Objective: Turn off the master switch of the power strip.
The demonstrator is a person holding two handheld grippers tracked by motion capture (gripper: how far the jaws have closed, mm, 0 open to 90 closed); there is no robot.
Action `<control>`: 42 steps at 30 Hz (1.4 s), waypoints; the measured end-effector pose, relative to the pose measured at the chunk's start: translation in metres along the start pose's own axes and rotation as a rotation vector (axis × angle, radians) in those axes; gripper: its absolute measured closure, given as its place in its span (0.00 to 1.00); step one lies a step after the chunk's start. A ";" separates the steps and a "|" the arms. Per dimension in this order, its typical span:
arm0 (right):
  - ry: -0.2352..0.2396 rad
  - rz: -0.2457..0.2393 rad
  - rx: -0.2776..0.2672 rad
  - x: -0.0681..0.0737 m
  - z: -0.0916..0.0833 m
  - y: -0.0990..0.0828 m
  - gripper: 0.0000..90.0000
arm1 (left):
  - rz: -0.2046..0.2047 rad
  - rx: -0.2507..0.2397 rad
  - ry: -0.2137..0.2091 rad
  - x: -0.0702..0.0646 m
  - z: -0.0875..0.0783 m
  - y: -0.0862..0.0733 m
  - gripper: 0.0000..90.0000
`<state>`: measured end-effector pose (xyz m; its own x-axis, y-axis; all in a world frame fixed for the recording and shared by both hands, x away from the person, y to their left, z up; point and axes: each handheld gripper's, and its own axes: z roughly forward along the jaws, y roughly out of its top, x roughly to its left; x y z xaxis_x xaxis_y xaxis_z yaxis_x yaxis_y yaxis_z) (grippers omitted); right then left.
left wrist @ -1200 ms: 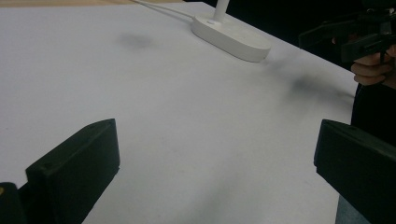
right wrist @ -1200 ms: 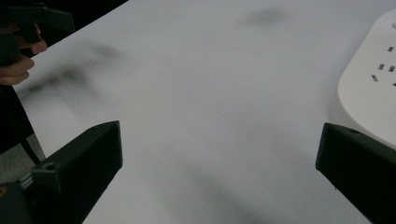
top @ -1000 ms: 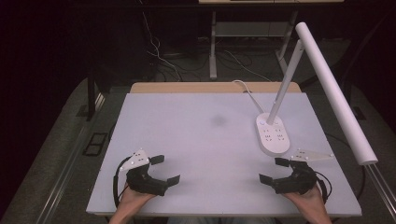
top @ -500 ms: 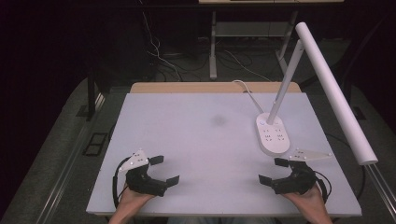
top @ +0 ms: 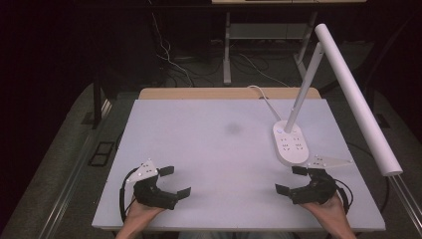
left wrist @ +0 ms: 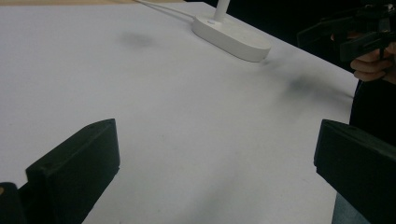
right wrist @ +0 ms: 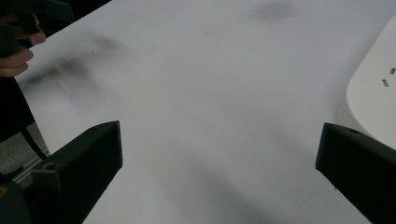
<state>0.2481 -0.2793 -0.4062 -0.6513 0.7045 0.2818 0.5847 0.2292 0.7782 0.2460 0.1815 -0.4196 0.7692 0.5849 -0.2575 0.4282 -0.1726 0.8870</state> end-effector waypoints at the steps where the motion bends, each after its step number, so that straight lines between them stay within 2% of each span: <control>1: 0.002 -0.002 0.000 -0.001 0.000 0.001 0.00 | 0.001 0.000 0.000 0.000 0.000 0.000 0.00; 9: -0.001 -0.010 0.001 -0.004 0.002 0.008 0.00 | 0.004 0.005 -0.001 0.000 0.000 0.000 0.00; 23: -0.013 -0.027 0.033 -0.013 0.010 0.032 0.00 | 0.002 0.007 -0.002 0.000 0.000 0.000 0.00; 42: -0.048 -0.003 0.052 -0.030 0.025 0.057 0.00 | -0.005 0.006 0.000 0.000 0.000 -0.001 0.00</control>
<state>0.3129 -0.2705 -0.3843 -0.6297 0.7350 0.2517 0.6084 0.2650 0.7481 0.2462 0.1817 -0.4202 0.7672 0.5855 -0.2619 0.4346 -0.1741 0.8836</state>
